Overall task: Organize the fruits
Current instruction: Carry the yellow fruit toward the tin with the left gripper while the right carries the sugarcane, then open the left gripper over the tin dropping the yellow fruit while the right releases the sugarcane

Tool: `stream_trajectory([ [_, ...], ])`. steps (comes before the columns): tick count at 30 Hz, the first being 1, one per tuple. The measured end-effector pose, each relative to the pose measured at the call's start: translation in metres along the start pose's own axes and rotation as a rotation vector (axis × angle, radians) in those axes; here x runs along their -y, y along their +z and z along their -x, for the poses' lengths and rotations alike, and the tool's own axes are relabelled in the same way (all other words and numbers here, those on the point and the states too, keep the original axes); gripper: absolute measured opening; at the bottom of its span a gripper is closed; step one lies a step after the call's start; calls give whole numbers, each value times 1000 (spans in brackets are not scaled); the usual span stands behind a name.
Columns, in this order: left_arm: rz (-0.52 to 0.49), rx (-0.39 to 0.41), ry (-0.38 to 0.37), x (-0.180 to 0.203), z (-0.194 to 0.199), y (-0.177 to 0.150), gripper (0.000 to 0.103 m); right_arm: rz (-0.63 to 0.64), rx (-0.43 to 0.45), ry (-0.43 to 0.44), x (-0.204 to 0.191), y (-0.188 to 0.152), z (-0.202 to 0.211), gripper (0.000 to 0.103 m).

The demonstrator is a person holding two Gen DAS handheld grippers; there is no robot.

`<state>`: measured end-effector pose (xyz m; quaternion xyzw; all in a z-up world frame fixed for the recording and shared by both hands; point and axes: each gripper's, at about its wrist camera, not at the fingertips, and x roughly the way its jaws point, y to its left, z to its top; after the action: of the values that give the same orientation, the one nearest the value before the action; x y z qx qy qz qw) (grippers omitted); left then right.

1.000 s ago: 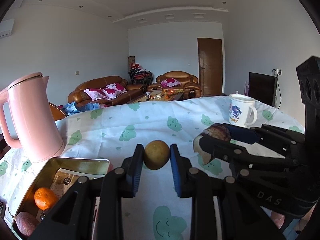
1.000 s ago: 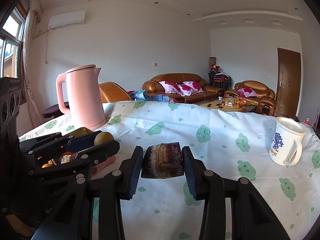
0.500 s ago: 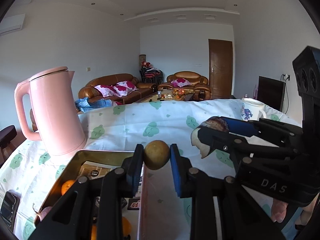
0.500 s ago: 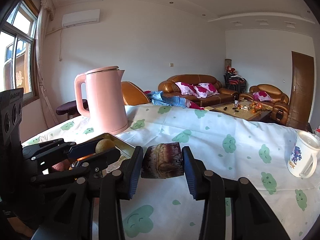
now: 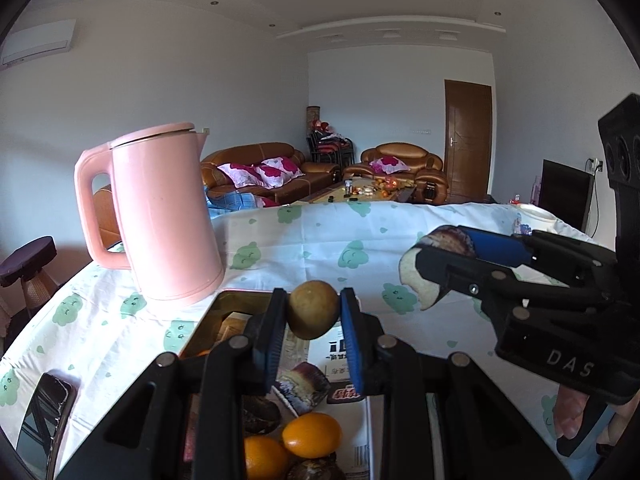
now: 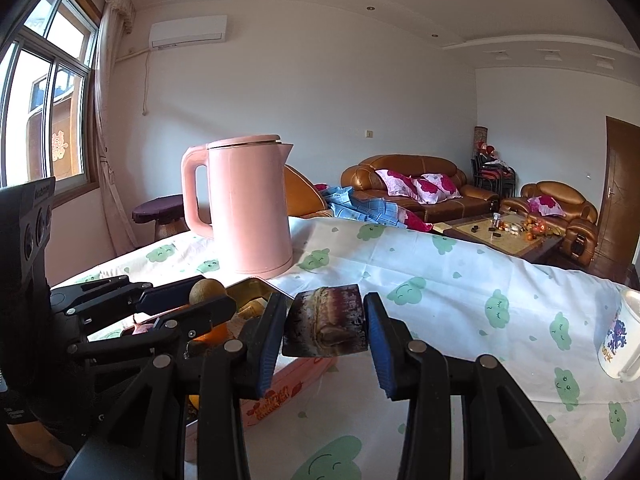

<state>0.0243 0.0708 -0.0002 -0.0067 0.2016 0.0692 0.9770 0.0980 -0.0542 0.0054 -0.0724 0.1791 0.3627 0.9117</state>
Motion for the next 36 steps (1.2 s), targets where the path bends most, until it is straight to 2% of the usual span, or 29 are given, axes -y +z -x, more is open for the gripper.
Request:
stream_trajectory([
  [20, 70, -47, 78, -52, 0, -9, 28, 45, -20, 64, -37, 8, -28, 42],
  [36, 95, -82, 99, -72, -8, -17, 28, 34, -70, 96, -51, -2, -52, 42],
])
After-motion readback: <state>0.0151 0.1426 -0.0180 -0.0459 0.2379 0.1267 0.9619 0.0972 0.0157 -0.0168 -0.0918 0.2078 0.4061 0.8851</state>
